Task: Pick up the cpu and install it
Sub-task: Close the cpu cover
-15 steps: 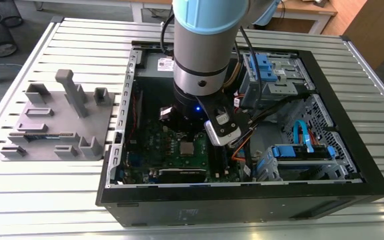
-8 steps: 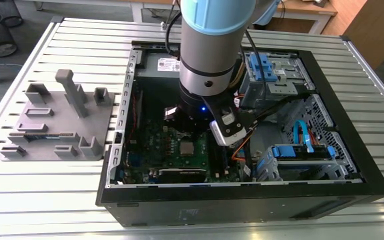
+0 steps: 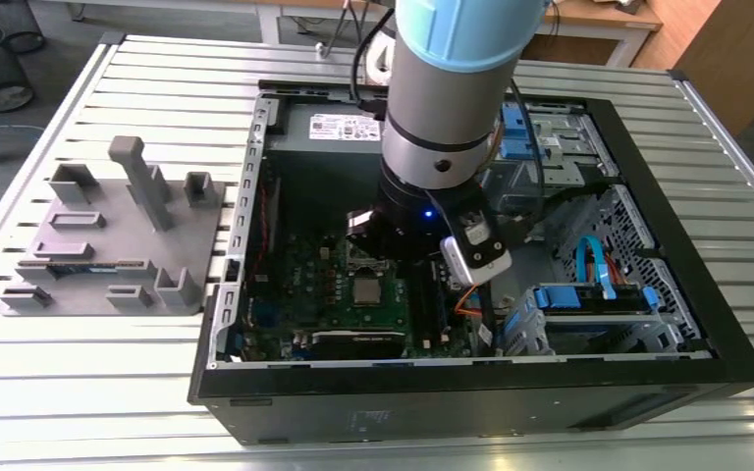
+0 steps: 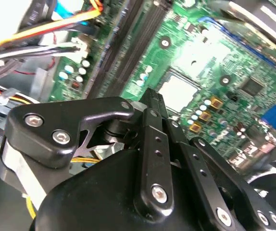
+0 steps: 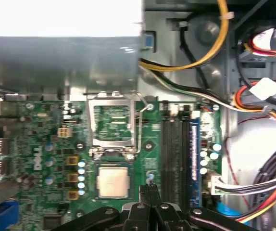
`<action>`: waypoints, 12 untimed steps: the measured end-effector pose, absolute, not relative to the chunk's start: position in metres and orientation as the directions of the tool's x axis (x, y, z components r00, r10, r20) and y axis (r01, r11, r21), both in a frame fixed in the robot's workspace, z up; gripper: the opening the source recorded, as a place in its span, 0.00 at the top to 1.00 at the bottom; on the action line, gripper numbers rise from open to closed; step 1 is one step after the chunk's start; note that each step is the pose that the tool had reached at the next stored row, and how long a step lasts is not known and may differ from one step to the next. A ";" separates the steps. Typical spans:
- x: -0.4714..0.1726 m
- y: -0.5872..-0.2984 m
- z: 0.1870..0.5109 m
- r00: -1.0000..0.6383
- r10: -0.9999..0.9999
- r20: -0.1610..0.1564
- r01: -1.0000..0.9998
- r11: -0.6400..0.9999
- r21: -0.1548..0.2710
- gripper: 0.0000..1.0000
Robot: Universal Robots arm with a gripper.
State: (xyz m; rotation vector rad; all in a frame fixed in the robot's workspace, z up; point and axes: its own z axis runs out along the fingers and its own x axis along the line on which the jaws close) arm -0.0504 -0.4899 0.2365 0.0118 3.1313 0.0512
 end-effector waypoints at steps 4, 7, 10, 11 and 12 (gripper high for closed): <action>-0.049 -0.484 0.236 -1.000 0.003 -0.010 0.003 0.999 0.033 0.89; -0.049 -0.479 0.235 -1.000 -0.003 -0.010 -0.003 0.999 0.033 0.89; -0.048 -0.477 0.234 -1.000 -0.015 -0.010 -0.016 0.999 0.033 0.89; -0.048 -0.477 0.233 -1.000 -0.023 -0.010 -0.023 0.999 0.033 0.89; -0.048 -0.477 0.233 -0.999 -0.032 -0.010 -0.033 0.999 0.033 0.89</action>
